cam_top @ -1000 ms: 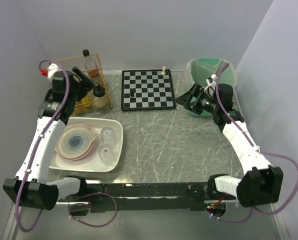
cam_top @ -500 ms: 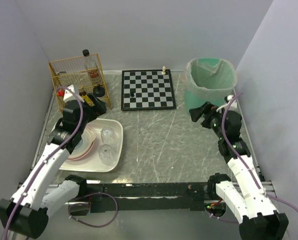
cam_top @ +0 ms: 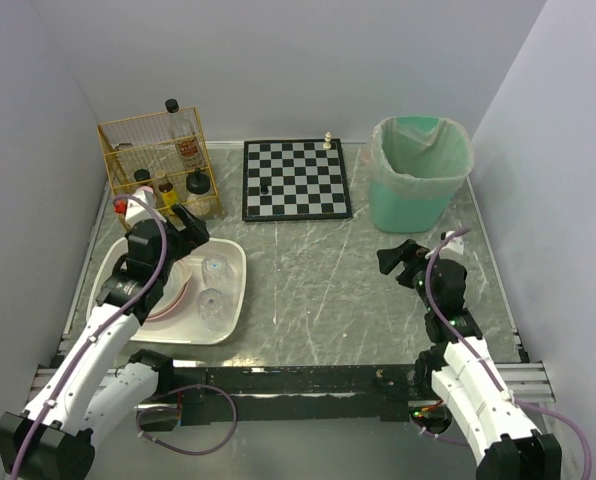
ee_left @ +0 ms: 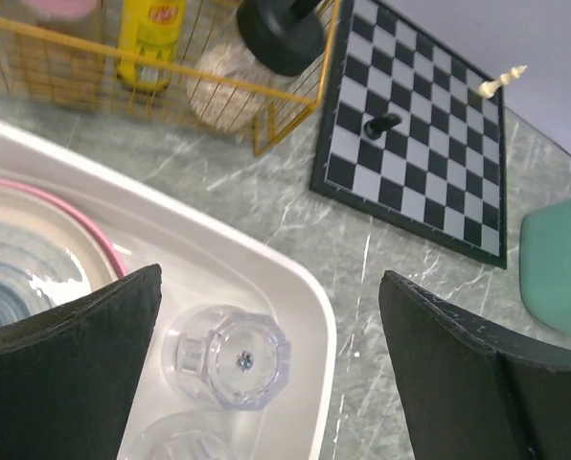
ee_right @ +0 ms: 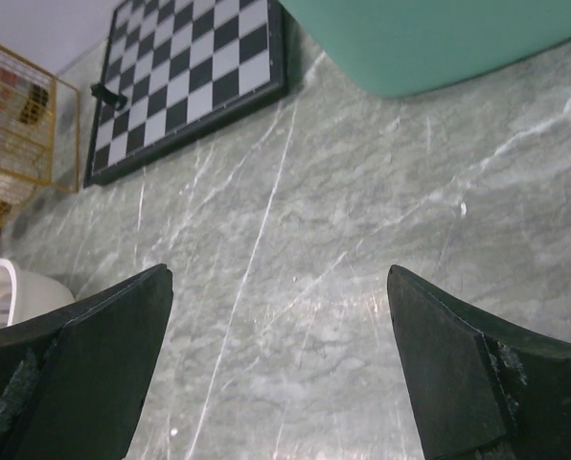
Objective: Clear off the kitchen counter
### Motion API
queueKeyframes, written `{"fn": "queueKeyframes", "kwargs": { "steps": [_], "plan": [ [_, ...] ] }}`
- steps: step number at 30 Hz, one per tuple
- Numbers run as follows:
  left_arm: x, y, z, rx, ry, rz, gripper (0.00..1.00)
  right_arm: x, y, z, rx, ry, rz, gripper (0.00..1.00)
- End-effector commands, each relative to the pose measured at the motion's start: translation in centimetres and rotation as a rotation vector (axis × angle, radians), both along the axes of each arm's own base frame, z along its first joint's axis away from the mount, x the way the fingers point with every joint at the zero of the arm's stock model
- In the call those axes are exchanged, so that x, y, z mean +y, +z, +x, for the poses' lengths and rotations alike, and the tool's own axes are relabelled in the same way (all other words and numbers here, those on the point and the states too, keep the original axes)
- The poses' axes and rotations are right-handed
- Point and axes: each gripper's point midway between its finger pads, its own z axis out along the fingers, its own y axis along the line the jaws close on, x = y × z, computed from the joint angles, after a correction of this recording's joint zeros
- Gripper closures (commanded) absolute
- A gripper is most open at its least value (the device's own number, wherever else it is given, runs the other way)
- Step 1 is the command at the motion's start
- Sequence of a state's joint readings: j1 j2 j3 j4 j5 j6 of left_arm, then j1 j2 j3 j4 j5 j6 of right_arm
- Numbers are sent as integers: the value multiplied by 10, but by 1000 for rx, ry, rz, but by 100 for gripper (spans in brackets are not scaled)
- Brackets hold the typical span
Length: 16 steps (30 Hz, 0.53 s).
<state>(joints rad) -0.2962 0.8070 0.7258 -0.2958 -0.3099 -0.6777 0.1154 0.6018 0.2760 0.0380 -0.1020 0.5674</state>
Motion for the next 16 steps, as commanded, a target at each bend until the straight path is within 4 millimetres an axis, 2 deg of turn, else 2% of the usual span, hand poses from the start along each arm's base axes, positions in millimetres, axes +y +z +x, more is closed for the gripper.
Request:
{"fn": "queueKeyframes", "kwargs": {
  "steps": [1,9,16],
  "plan": [
    [-4,4,1,-47,13,-80,1,-3,28,9,-169,-26,13,0],
    [-1,6,-2,-92,27,-91,1,-13,24,8,-175,-68,-26,0],
    [20,3,-6,-34,160,-90,1,-16,33,9,-186,-85,-34,0]
  ]
}}
